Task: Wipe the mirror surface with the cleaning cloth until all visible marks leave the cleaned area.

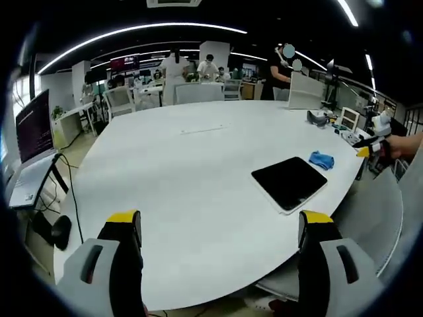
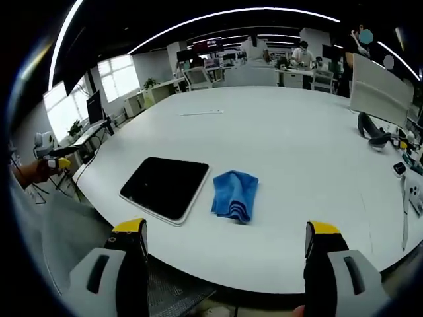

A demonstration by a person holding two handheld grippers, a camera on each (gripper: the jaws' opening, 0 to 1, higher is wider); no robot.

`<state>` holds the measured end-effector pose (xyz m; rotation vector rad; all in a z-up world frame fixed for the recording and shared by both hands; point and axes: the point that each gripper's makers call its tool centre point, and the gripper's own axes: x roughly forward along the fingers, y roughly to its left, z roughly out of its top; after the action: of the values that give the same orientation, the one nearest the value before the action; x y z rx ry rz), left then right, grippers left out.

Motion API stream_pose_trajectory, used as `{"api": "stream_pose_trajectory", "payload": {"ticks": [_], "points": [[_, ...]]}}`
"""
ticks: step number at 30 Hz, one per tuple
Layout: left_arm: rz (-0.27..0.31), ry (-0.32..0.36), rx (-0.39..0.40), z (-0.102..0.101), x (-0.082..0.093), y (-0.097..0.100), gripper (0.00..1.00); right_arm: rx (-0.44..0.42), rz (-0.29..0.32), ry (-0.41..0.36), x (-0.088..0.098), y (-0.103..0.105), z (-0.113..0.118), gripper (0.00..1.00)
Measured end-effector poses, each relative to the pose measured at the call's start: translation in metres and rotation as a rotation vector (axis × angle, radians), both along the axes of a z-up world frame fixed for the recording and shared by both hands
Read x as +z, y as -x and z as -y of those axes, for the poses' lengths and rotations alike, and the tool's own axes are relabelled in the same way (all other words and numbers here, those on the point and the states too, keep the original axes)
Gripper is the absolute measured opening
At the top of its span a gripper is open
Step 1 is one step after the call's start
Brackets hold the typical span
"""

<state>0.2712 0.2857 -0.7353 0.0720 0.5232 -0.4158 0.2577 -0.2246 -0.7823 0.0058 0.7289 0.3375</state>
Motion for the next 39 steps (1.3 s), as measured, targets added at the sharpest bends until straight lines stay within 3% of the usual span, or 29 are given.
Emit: {"api": "stream_pose_trajectory", "payload": {"ticks": [5, 10, 15, 26, 39], "points": [[-0.017, -0.023, -0.021, -0.011, -0.014, -0.006, 0.99, -0.047, 0.024, -0.010, -0.002, -0.001, -0.002, 0.99], [-0.003, 0.003, -0.007, -0.015, -0.004, -0.007, 0.99, -0.062, 0.010, -0.004, -0.002, 0.007, -0.004, 0.99], [-0.011, -0.002, 0.001, -0.024, -0.008, -0.010, 0.99, -0.089, 0.004, -0.001, -0.005, 0.008, 0.001, 0.99], [-0.005, 0.005, -0.004, -0.024, -0.006, -0.013, 0.99, -0.100, 0.009, 0.004, 0.001, 0.009, 0.003, 0.99], [0.002, -0.001, 0.018, -0.041, -0.003, -0.015, 0.99, -0.090, 0.019, -0.005, 0.003, -0.001, -0.005, 0.99]]}}
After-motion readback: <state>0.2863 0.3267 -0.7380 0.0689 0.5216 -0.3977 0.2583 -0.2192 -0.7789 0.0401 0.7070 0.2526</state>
